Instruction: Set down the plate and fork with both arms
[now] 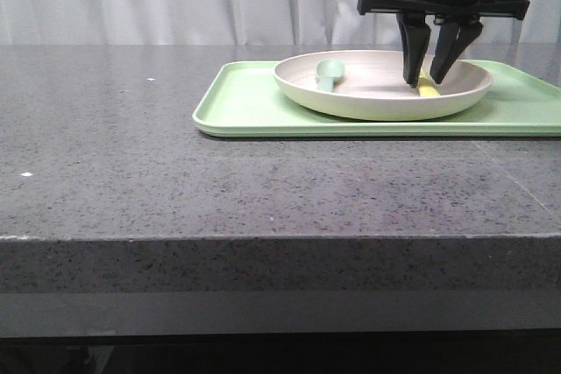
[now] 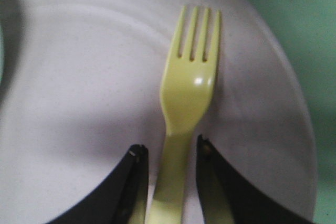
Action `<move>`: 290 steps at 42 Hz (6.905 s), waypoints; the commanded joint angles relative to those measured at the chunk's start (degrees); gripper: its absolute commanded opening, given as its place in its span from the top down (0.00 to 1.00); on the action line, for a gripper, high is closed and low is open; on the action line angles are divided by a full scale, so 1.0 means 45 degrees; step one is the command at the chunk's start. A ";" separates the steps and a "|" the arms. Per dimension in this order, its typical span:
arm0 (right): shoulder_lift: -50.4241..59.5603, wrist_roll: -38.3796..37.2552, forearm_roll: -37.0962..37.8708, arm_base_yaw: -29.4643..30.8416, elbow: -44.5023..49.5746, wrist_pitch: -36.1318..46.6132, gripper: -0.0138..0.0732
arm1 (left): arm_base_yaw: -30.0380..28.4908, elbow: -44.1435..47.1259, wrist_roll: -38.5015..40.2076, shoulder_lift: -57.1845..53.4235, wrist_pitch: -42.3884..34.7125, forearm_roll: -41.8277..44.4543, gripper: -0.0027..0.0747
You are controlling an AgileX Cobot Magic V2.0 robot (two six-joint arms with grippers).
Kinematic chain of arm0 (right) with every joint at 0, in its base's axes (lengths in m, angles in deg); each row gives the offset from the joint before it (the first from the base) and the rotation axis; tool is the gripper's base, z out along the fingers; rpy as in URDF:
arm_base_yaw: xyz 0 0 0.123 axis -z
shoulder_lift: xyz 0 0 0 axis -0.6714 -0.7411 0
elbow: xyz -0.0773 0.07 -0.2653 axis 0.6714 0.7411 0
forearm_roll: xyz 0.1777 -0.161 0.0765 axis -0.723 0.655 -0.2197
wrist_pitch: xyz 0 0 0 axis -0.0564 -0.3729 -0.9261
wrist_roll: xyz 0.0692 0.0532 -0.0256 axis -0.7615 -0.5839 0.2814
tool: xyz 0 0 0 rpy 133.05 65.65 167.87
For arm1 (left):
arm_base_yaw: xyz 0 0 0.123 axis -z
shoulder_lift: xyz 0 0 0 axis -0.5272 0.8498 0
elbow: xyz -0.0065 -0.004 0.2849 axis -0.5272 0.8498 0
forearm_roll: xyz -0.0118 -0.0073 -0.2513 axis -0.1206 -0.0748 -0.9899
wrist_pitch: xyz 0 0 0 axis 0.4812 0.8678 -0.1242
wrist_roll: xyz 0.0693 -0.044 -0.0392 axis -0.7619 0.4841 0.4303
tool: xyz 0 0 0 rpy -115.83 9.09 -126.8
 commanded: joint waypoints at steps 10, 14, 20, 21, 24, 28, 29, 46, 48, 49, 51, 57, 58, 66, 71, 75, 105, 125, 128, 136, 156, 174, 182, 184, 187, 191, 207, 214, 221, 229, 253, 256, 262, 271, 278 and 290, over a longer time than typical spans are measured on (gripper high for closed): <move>0.0734 0.0019 0.0178 0.0156 -0.0421 -0.1197 0.54 | -0.0023 -0.0343 0.0122 -0.0019 -0.0935 -0.0028 0.89; 0.0734 0.0019 0.0178 0.0156 -0.0421 -0.1197 0.54 | -0.0023 -0.0343 0.0122 -0.0019 -0.0935 -0.0028 0.89; 0.0659 0.0019 0.0178 0.0157 -0.0421 -0.1197 0.54 | -0.0023 -0.0343 0.0122 -0.0019 -0.0935 -0.0028 0.89; 0.0621 0.0019 0.0178 0.0157 -0.0421 -0.1197 0.54 | -0.0023 -0.0343 0.0122 -0.0019 -0.0935 -0.0028 0.89; 0.0539 0.0019 0.0027 0.0157 -0.0421 -0.1207 0.54 | -0.0023 -0.0343 0.0122 -0.0019 -0.0935 -0.0028 0.89; 0.0508 0.0019 -0.0066 0.0157 -0.0421 -0.1207 0.54 | -0.0023 -0.0343 0.0122 -0.0019 -0.0935 -0.0028 0.89; 0.0508 0.0019 -0.0066 0.0157 -0.0421 -0.1207 0.54 | -0.0023 -0.0343 0.0122 -0.0019 -0.0935 -0.0028 0.89; 0.0498 0.0236 -0.0068 0.0157 -0.0421 -0.1207 0.72 | -0.0023 -0.0343 0.0122 -0.0019 -0.0935 -0.0028 0.89; 0.0498 0.0236 -0.0068 0.0157 -0.0421 -0.1207 0.72 | -0.0023 -0.0343 0.0122 -0.0019 -0.0935 -0.0028 0.89; 0.0498 0.0236 -0.0068 0.0157 -0.0421 -0.1207 0.72 | -0.0023 -0.0343 0.0122 -0.0019 -0.0935 -0.0028 0.89; 0.0498 0.0252 -0.0068 0.0157 -0.0421 -0.1207 0.72 | -0.0023 -0.0343 0.0122 -0.0019 -0.0935 -0.0028 0.89; 0.0542 0.0335 -0.0078 0.0157 -0.0437 -0.1207 0.72 | -0.0023 -0.0343 0.0122 -0.0019 -0.0935 -0.0028 0.89; 0.0579 0.0381 -0.0078 0.0143 -0.0449 -0.1207 0.72 | -0.0023 -0.0343 0.0122 -0.0019 -0.0935 -0.0028 0.89; 0.1136 0.0503 -0.0078 0.0143 -0.0464 -0.1207 0.72 | -0.0023 -0.0343 0.0122 -0.0019 -0.0935 -0.0028 0.89; 0.1663 0.0757 -0.0065 0.0157 -0.0464 -0.1207 0.72 | -0.0023 -0.0343 0.0122 -0.0019 -0.0935 0.0005 0.89; 0.2114 0.0825 0.0049 0.0157 -0.0478 -0.1207 0.72 | -0.0023 -0.0343 0.0122 -0.0019 -0.0935 0.0101 0.89; 0.3544 0.1921 0.0339 0.2930 0.1026 -0.1207 0.72 | -0.0023 -0.0343 0.0122 -0.0019 -0.0960 0.0162 0.89; 0.1623 0.2915 -0.1090 0.3100 0.1461 -0.1101 0.71 | -0.0023 -0.0343 0.0122 -0.0019 -0.0960 0.0162 0.89; 0.1607 0.2928 -0.1090 0.3100 0.1461 -0.1050 0.70 | -0.0023 -0.0343 0.0122 -0.0019 -0.0932 0.0162 0.89; 0.1599 0.2954 -0.1090 0.3100 0.1461 -0.1075 0.56 | -0.0023 -0.0343 0.0122 -0.0019 -0.0905 0.0162 0.89; 0.2268 0.3359 -0.1090 0.3047 0.1419 -0.1082 0.44 | -0.0023 -0.0343 0.0122 -0.0019 -0.0905 0.0131 0.89; 0.7002 0.3946 -0.1068 0.1196 0.4397 -0.0974 0.44 | -0.0023 -0.0343 0.0122 -0.0019 -0.0905 0.0131 0.89; 0.9714 0.3956 -0.1068 0.0551 0.6570 -0.0519 0.44 | -0.0023 -0.0343 0.0122 -0.0019 -0.0905 0.0131 0.89; 1.0439 0.3956 -0.1068 0.0543 0.7056 -0.0328 0.44 | -0.0023 -0.0343 0.0122 -0.0019 -0.0905 0.0131 0.89; 1.1459 0.3956 -0.1068 0.0543 0.7851 0.0001 0.44 | -0.0023 -0.0343 0.0122 -0.0019 -0.0905 0.0131 0.89; 1.2720 0.3956 -0.1068 0.0543 0.8920 0.0362 0.44 | -0.0023 -0.0343 0.0122 -0.0019 -0.0905 0.0131 0.89; 1.7842 0.3956 -0.1053 0.0543 1.2695 0.1492 0.44 | -0.0023 -0.0343 0.0122 -0.0019 -0.0905 0.0131 0.89; 1.9890 0.3926 -0.0669 0.0543 1.4134 0.1961 0.44 | -0.0023 -0.0343 0.0122 -0.0019 -0.0905 0.0131 0.89; 2.1065 0.2961 0.0355 0.0543 1.4969 0.2003 0.44 | -0.0023 -0.0343 0.0122 -0.0019 -0.0929 0.0131 0.89; 2.1308 0.2809 0.0427 0.0543 1.5169 0.2044 0.44 | -0.0023 -0.0343 0.0122 -0.0019 -0.0929 0.0131 0.89; 2.1308 0.2809 -0.0632 0.0543 1.5292 0.2526 0.91 | -0.0023 -0.0343 0.0214 -0.0019 -0.0933 0.0131 0.99; 2.1308 0.2809 -0.0632 0.0543 1.5292 0.2526 0.91 | -0.0023 -0.0343 0.0214 -0.0019 -0.0933 0.0131 0.99; 2.1308 0.2809 -0.0632 0.0543 1.5292 0.2526 0.91 | -0.0023 -0.0343 0.0214 -0.0019 -0.0933 0.0131 0.99; 2.1308 0.2809 -0.0632 0.0543 1.5292 0.2526 0.91 | -0.0023 -0.0343 0.0214 -0.0019 -0.0933 0.0131 0.99; 2.1308 0.2809 -0.0621 0.0543 1.5292 0.2525 0.91 | -0.0416 0.0477 0.0046 -0.1080 -0.1596 0.0294 0.99; 2.1308 0.2809 -0.0621 0.0543 1.5292 0.2525 0.91 | -0.3464 0.5426 -0.0009 -0.5994 -0.5615 0.1799 0.99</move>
